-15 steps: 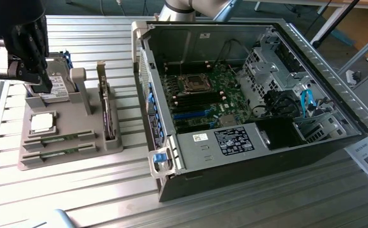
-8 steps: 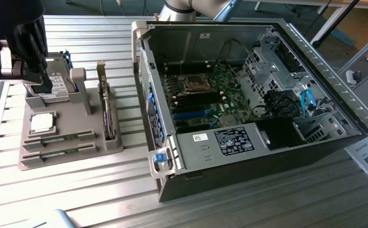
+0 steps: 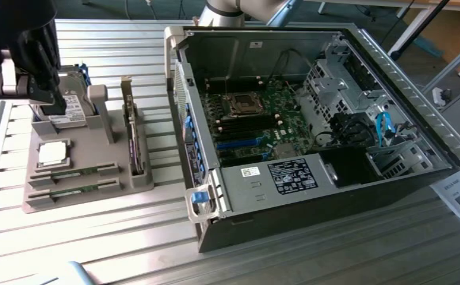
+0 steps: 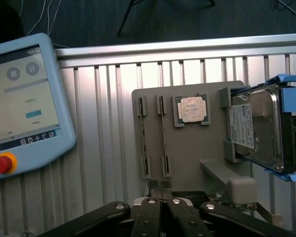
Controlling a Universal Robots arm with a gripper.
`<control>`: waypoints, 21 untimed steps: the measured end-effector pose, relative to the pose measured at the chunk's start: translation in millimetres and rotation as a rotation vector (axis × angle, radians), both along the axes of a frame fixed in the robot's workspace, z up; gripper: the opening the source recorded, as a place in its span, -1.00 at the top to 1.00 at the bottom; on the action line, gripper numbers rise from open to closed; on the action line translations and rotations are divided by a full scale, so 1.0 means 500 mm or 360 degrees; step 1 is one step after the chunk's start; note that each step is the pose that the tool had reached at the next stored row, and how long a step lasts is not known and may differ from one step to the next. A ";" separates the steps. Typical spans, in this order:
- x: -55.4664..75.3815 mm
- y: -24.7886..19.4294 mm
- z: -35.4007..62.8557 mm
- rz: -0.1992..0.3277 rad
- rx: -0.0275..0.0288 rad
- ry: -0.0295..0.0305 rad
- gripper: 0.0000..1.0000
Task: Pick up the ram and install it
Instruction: 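Pick up the ram and move it above insertion slot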
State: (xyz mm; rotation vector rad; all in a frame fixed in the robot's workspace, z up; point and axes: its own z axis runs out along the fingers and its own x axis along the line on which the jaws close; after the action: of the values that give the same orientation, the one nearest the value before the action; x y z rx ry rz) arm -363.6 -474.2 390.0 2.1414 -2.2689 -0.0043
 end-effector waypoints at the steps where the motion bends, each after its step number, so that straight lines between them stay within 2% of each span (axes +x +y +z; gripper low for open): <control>1: 0.000 0.0000 0.000 0.0000 0.00044 -0.00010 0.80; 2: 0.000 0.0000 0.000 0.0000 0.00079 -0.00015 0.80; 6: 0.000 -0.0001 0.000 0.0000 0.00104 -0.00018 0.80; 8: 0.000 0.0000 0.000 0.0000 0.00274 -0.00038 0.80; 18: 0.000 -0.0007 -0.001 0.0041 0.00335 -0.00036 0.80; 21: -0.001 -0.0017 -0.001 0.0043 0.00433 -0.00038 0.80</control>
State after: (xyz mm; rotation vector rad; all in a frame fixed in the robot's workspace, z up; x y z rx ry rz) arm -364.0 -475.0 389.4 2.1863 -2.2539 -0.0323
